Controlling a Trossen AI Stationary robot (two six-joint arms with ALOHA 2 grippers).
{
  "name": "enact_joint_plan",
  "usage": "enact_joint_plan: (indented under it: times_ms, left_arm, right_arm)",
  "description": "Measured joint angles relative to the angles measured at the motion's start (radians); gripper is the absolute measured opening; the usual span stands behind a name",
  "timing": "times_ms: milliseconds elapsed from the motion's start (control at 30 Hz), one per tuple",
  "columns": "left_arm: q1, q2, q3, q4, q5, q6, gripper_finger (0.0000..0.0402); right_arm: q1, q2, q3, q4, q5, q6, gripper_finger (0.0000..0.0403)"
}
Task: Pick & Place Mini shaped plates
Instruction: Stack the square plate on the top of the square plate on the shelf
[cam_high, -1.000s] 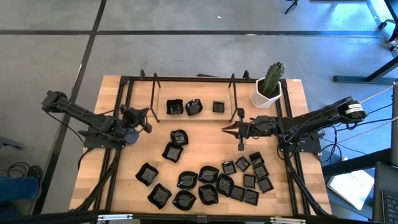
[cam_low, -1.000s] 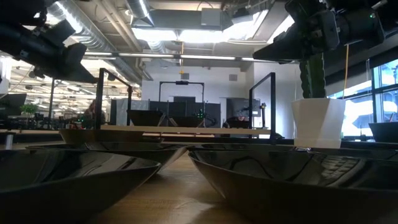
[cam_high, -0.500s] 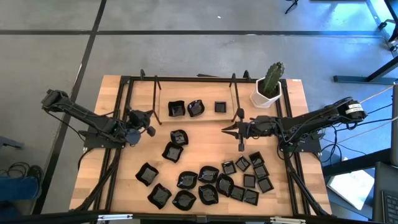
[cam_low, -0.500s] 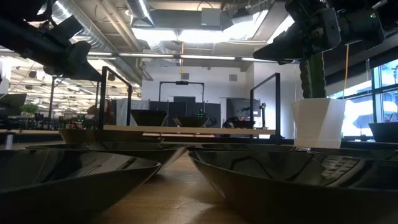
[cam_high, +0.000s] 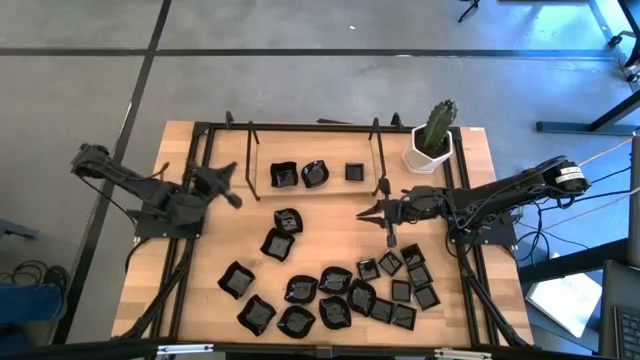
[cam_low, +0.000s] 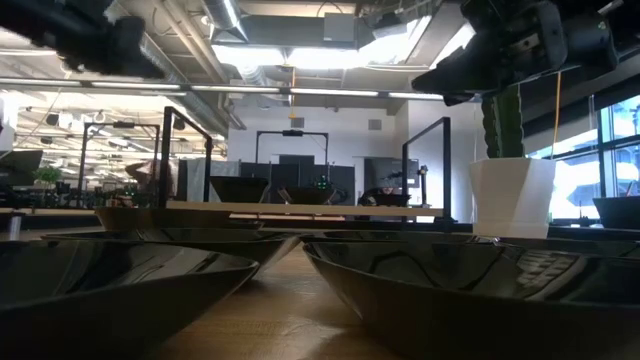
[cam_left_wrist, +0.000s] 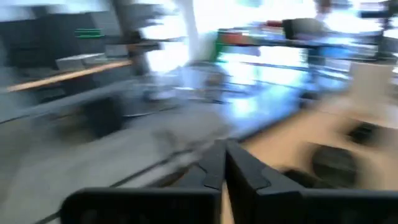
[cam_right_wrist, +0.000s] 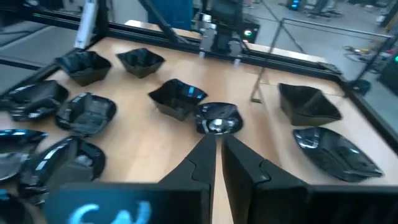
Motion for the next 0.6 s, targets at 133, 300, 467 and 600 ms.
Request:
enact_joint_plan:
  times_ms: [133, 300, 467, 600]
  left_arm:
    - [-0.055, 0.026, -0.008, 0.238, 0.433, 0.327, 0.0001]
    - [-0.077, 0.077, -0.078, 0.594, 0.925, 0.675, 0.0003]
    - [-0.070, 0.092, -0.173, 0.881, 1.073, 0.856, 0.0003]
    - [-0.054, 0.033, -0.201, 0.882, 0.984, 0.842, 0.0001]
  right_arm:
    - [0.000, 0.000, 0.000, 0.000, -0.096, -0.002, 0.0029]
    - [0.000, 0.000, 0.000, 0.008, -0.203, -0.001, 0.0029]
    - [0.010, -0.001, 0.062, -0.116, -0.252, 0.082, 0.0029]
    - [0.083, 0.015, 0.205, -0.402, -0.194, 0.078, 0.0029]
